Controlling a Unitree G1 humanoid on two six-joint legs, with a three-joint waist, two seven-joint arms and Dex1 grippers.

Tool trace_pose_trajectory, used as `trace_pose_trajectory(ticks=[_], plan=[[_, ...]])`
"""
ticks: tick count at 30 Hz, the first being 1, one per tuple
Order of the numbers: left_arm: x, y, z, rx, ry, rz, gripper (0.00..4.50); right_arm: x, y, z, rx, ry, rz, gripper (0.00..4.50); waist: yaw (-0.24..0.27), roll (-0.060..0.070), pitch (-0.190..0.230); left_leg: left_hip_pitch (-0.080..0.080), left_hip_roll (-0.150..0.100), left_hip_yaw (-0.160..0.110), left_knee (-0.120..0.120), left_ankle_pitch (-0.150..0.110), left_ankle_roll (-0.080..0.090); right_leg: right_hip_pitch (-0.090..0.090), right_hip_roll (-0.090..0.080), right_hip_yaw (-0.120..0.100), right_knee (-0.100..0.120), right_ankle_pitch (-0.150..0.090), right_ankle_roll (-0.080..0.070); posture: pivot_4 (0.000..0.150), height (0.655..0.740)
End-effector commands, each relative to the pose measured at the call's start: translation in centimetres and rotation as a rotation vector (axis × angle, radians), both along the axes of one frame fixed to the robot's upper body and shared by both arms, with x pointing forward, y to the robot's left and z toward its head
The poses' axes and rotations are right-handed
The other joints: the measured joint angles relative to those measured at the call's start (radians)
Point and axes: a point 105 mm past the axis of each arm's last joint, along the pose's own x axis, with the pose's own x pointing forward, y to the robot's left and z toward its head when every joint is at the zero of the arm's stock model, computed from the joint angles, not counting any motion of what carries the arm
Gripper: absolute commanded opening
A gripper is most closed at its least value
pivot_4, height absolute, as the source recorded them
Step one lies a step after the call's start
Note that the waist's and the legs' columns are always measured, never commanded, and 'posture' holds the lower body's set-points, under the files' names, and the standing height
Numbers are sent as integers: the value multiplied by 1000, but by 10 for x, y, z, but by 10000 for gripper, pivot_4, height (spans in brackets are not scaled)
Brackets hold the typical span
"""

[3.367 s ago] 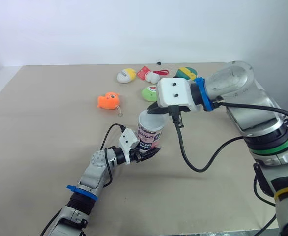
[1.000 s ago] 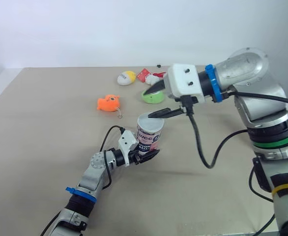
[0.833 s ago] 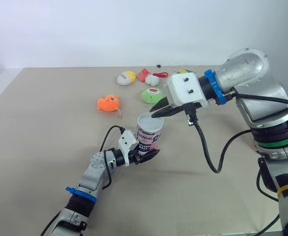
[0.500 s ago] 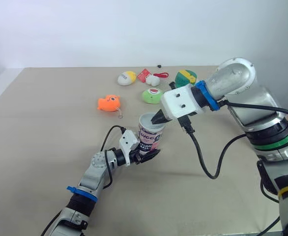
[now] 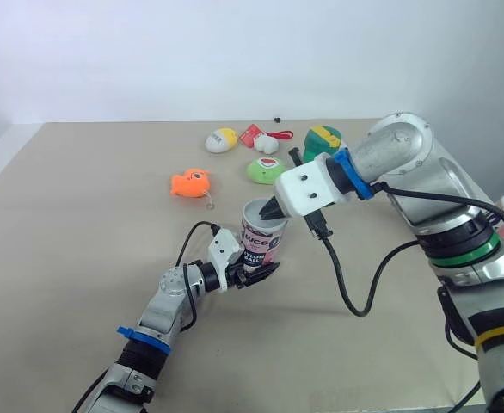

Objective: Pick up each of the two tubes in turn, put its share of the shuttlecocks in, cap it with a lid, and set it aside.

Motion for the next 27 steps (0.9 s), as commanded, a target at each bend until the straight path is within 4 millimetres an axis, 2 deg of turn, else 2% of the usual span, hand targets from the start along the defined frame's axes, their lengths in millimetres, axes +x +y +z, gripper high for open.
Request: trace_pose_trajectory(ticks=[1, 6, 9, 12, 14, 22, 26, 27], plan=[[-7, 3, -31, 65, 107, 2, 31162, -6, 1, -53, -131, 130, 12, 314, 0, -1, -3, 1, 0, 0, 0, 0, -1, 0, 0, 0, 0, -1, 0, 1500, 7400], [-7, 2, -31, 63, 108, 2, 31162, -2, 4, -67, -133, 137, 2, 314, -1, -3, -12, 4, 1, 0, 0, -2, -2, 1, 0, 0, 0, -2, -1, 1500, 7400], [-8, 2, -31, 63, 109, 2, 31162, 0, 2, -77, -150, 138, -9, 314, -2, -5, -13, 16, 2, 1, -1, -4, -3, 8, 0, -1, 0, -4, -3, 1500, 7400], [-7, 2, -32, 63, 110, 3, 31162, -1, 2, -80, -146, 149, -6, 314, -4, -5, -17, 25, 4, 1, -1, -9, -10, 16, 0, -1, 0, -7, -3, 1500, 7400], [-7, 2, -32, 62, 110, 4, 31162, -4, 5, -77, -119, 167, 2, 314, -4, -4, -19, 27, 5, 1, -1, -10, -12, 17, 0, -1, 0, -9, -3, 1500, 7400], [-9, 4, -27, 34, 109, -2, 31162, -15, 16, 0, 297, 310, -24, 314, -4, -1, -10, 21, 5, 0, -2, -12, -11, 15, 1, -2, 0, -12, -4, 1500, 7400], [-11, 3, -22, 13, 110, -22, 31162, -19, 5, 33, 482, 393, -57, 11966, 2, 0, 0, 7, 3, -3, -1, -12, -11, 7, 2, -2, 0, -8, 2, 1500, 7400], [-12, 4, -22, 13, 109, -26, 31162, -20, 2, 40, 528, 410, -65, 17233, 2, 2, 1, -1, 3, -5, 0, -12, -11, 0, 2, -3, 0, -7, 1, 1500, 7400]])
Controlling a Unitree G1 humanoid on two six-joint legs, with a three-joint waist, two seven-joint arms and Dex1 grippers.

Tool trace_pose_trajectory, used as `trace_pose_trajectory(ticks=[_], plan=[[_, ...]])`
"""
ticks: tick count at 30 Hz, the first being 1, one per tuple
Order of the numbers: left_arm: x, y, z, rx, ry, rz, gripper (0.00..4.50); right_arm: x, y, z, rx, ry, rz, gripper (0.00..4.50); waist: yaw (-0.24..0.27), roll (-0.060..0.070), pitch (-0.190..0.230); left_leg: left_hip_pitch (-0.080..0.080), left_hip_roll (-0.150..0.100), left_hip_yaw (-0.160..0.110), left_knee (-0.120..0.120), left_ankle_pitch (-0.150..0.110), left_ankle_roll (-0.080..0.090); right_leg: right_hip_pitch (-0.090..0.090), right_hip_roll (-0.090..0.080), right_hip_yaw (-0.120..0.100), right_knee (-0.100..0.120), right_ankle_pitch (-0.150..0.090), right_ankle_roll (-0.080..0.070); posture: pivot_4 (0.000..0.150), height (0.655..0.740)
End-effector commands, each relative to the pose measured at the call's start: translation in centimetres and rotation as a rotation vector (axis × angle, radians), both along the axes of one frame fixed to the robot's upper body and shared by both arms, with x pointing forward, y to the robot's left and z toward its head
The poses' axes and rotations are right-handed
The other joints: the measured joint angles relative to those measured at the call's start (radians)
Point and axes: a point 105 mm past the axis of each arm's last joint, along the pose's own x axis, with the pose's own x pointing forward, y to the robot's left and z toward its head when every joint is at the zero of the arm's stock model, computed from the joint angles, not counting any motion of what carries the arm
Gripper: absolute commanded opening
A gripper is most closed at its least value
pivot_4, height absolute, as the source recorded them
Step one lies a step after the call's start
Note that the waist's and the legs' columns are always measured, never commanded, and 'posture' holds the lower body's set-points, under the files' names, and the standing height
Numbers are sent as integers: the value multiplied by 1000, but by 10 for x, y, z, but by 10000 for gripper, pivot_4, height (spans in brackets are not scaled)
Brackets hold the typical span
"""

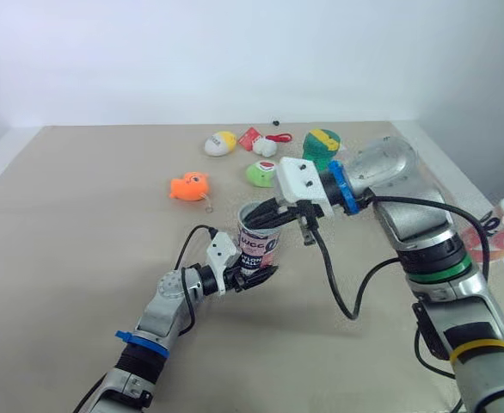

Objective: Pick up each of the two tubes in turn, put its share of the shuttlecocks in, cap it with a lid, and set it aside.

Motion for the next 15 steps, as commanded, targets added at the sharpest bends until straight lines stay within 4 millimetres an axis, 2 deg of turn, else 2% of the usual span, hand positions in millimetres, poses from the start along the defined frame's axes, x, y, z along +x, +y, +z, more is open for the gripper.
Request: trace_pose_trajectory(ticks=[1, 2, 3, 4, 5, 6, 10, 13, 15], plan=[[-6, 3, -24, 48, 104, -7, 31162, -12, -7, 38, 177, 19, -2, 22254, 0, 2, 2, -5, -1, -2, 1, 0, 0, -4, -1, 0, 0, 3, -4, 1500, 7400], [-7, 5, -22, 45, 102, -11, 31162, -17, -15, 46, 240, 68, -9, 23881, 0, 3, 3, -5, -2, -4, 1, 0, 0, -4, -1, 0, 0, 3, -3, 1500, 7400], [-8, 7, -21, 41, 100, -16, 39271, -21, -21, 52, 300, 115, -22, 31857, 0, 3, 7, -5, -4, -5, 0, -2, 3, -4, -3, 0, 0, 1, -2, 1500, 7400], [-8, 8, -19, 39, 98, -20, 43960, -24, -25, 55, 339, 151, -35, 36307, 0, 3, 9, -7, -5, -6, 1, -2, 3, -4, -3, -2, 0, 1, -2, 1500, 7400], [-9, 10, -18, 38, 95, -26, 45000, -26, -30, 53, 358, 178, -53, 40759, 0, 3, 9, -8, -5, -6, 1, -2, 3, -4, -4, -3, -1, 1, -2, 1500, 7400], [-9, 12, -16, 39, 91, -30, 45000, -27, -34, 48, 365, 201, -80, 43034, -1, 3, 9, -8, -5, -6, 1, -2, 3, -4, -4, -3, -1, 1, -2, 1500, 7400], [-9, 26, -8, 41, 76, -39, 45000, -33, -49, 20, 385, 292, -186, 43034, -4, 2, 11, -8, -4, -5, 0, -4, 6, -4, -3, -4, -1, -1, -4, 1500, 7400], [-7, 50, -3, 67, 61, -37, 45000, -33, -58, -2, 399, 300, -299, 43034, -11, 3, 15, -8, -2, -5, 0, -4, 7, -6, 0, -3, 0, -2, -5, 1500, 7400], [-6, 71, 1, 103, 49, -33, 45000, -28, -64, -31, 356, 265, -400, 43034, -14, 3, 15, -8, 0, -5, -1, -4, 7, -7, 3, -3, 0, -4, -2, 1500, 7400]])
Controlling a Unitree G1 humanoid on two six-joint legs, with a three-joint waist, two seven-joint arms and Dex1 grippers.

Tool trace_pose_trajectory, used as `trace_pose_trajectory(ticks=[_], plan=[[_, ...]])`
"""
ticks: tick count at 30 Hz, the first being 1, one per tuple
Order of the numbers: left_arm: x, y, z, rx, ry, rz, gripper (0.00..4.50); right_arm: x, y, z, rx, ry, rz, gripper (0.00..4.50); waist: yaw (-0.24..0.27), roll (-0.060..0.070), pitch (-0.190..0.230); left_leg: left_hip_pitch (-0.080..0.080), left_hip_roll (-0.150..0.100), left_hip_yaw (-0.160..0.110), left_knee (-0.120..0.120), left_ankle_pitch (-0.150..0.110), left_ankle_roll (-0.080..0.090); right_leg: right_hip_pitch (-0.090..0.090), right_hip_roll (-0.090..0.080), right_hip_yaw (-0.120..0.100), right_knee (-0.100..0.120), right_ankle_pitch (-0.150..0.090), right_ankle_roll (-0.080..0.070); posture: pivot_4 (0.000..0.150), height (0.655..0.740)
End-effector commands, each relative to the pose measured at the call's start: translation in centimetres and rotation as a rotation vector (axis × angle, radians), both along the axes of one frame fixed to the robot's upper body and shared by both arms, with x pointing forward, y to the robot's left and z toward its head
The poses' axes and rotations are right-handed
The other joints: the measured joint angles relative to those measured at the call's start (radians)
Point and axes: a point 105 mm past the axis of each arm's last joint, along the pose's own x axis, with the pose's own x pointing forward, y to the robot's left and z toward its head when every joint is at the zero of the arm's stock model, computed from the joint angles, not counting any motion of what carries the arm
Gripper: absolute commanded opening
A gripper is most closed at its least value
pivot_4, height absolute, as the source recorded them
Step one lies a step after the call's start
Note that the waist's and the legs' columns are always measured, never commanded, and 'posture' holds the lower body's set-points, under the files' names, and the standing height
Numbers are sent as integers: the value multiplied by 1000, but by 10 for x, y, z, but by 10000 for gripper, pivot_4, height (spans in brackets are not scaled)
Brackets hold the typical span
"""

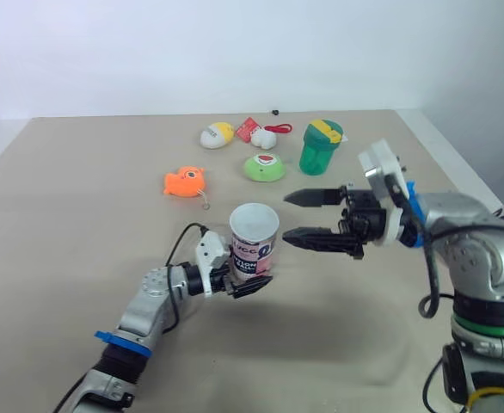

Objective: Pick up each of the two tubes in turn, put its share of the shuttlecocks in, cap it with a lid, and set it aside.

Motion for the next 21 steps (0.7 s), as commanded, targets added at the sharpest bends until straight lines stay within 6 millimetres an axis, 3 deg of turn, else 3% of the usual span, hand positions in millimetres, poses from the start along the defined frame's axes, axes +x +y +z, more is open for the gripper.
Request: trace_pose_trajectory(ticks=[1, 4, 7, 9, 13, 21], plan=[[4, 45, -6, 74, 40, 58, 45000, 1, -5, -26, -66, -79, -111, 43034, -7, -1, 1, 0, 1, 0, 0, 0, 0, 0, 1, 0, 0, 0, 0, 1500, 7400], [4, 72, -4, 145, 39, 54, 45000, 4, 1, -69, -43, -57, -176, 43034, -11, -1, 4, 0, 3, 1, 0, 0, 0, -1, 3, 0, 0, 0, -1, 1500, 7400], [-1, 83, 4, 183, 42, 1, 45000, 12, 14, -100, -50, -109, -229, 43034, -15, -5, 10, 1, 7, 2, 0, 0, 0, -2, 7, 1, 1, 1, -2, 1500, 7400], [-4, 82, 10, 183, 38, -35, 45000, 18, 22, -107, -29, -139, -245, 43034, -14, 1, 15, 0, 8, 6, 0, 1, -1, -6, 7, 4, 2, 3, -3, 1500, 7400], [-10, 69, 19, 163, 34, -97, 45000, 25, 41, -121, -24, -151, -220, 43034, -13, -2, 17, -4, 8, 9, 1, 3, -4, -9, 7, 6, 3, 4, -2, 1500, 7400], [-16, 43, 27, 125, 29, -143, 45000, 33, 67, -119, 4, -172, -159, 43034, -11, -4, 18, -9, 8, 9, 2, 3, -5, -12, 7, 5, 3, 8, -8, 1500, 7400]])
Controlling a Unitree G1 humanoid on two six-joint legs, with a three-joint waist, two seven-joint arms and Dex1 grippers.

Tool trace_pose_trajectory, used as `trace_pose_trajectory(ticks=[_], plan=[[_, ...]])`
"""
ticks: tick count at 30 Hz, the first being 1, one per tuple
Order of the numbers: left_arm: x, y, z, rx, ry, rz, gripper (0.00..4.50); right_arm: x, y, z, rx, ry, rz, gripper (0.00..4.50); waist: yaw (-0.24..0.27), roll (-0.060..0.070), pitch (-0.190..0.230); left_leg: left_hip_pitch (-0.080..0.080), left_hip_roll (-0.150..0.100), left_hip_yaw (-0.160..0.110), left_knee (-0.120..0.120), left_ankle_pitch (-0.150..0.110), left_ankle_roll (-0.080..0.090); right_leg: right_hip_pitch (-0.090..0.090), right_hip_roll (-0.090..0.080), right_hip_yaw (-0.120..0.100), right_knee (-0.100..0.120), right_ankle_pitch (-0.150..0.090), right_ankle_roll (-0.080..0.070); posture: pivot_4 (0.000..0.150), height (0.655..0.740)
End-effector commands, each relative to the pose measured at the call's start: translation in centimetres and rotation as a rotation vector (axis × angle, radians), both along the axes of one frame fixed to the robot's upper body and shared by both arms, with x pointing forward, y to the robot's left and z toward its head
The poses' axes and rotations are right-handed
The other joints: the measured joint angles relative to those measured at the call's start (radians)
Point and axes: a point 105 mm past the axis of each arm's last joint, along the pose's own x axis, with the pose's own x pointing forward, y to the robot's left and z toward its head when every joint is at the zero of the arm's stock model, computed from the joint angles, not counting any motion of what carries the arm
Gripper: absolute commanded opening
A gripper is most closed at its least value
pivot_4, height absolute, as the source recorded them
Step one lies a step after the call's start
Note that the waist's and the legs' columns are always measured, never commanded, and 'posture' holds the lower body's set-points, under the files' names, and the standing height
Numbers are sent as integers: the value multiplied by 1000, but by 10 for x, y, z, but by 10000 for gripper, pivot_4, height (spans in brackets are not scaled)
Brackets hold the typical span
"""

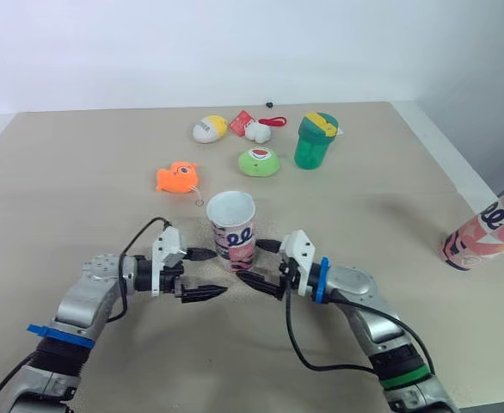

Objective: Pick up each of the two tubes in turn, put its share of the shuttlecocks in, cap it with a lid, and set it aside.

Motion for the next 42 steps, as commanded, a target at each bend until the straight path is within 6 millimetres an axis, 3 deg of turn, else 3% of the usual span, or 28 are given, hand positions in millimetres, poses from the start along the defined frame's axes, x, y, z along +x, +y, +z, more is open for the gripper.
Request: trace_pose_trajectory(ticks=[1, 8, 9, 11, 12, 15, 19, 22, 26, 30, 33, 36, 42], plan=[[-1, -9, 11, -17, -36, -22, 45000, 2, 10, 10, 12, -47, 42, 43034, 0, 0, 0, 0, 0, 0, 0, 0, 0, 0, 0, 0, 0, 0, 0, 1500, 7400], [3, -9, 7, -2, -38, -16, 45000, 6, 15, 12, 16, -51, 57, 43034, 0, 0, 0, 0, 1, 0, 2, 1, -1, 0, 1, 0, 1, 2, 0, 1500, 7400], [3, -8, 7, -1, -38, -15, 45000, 6, 15, 11, 15, -49, 60, 37284, 0, 0, 0, 0, 1, 0, 2, 1, -1, 0, 1, 0, 2, 2, 0, 1500, 7400], [4, -7, 7, 3, -42, -11, 45000, 5, 16, 10, 15, -45, 63, 36554, 0, 0, 0, 0, 1, 0, 2, 1, -1, 0, 1, 0, 2, 2, 0, 1500, 7400], [4, -6, 7, 5, -44, -10, 45000, 4, 16, 9, 15, -43, 65, 32885, 0, 0, 0, 0, 1, 0, 2, 1, -1, 0, 1, 0, 2, 2, 0, 1500, 7400], [6, -2, 10, 13, -65, 3, 45000, 2, 16, 10, 26, -38, 64, 31726, 0, 0, 0, 0, 1, 0, 2, 1, -1, 0, 1, 0, 2, 2, 0, 1500, 7400], [15, 6, 32, -12, -129, 50, 45000, 5, 2, 21, 80, -51, -17, 31726, 0, 0, 0, 0, 1, 0, 3, 1, -1, 0, 1, 0, 2, 2, -1, 1500, 7400], [27, 5, 65, -82, -225, 100, 45000, 23, -36, 43, 228, -61, -261, 31726, 4, -1, 1, 0, 1, -1, 3, 1, -1, 0, 1, 0, 3, 2, -1, 1500, 7400], [31, -17, 88, -169, -290, 108, 45000, 39, -93, 60, 352, -94, -622, 31726, 13, -1, 1, -1, -2, -1, 6, 1, -2, 1, -2, 0, 4, 4, 2, 1500, 7400], [29, -46, 84, -228, -282, 95, 45000, 43, -162, 51, 344, -109, -1016, 31726, 20, -1, 1, -1, -4, 1, 6, 1, -2, 1, -3, 1, 4, 4, 3, 1500, 7400], [26, -63, 77, -245, -268, 73, 45000, 41, -195, 38, 324, -77, -1204, 31726, 21, -1, 1, -1, -4, 2, 5, 1, -2, 0, -3, 2, 4, 4, 3, 1500, 7400], [23, -75, 76, -258, -268, 49, 45000, 40, -215, 27, 313, -41, -1333, 31726, 18, -1, 0, 1, -4, 3, 5, 2, -2, 0, -3, 4, 6, 4, 3, 1500, 7400], [21, -82, 73, -257, -262, 32, 45000, 40, -227, 12, 322, 38, -1421, 31726, 17, 1, 0, 3, -4, 4, 5, 3, 1, 0, -2, 6, 8, 5, 3, 1500, 7400]])
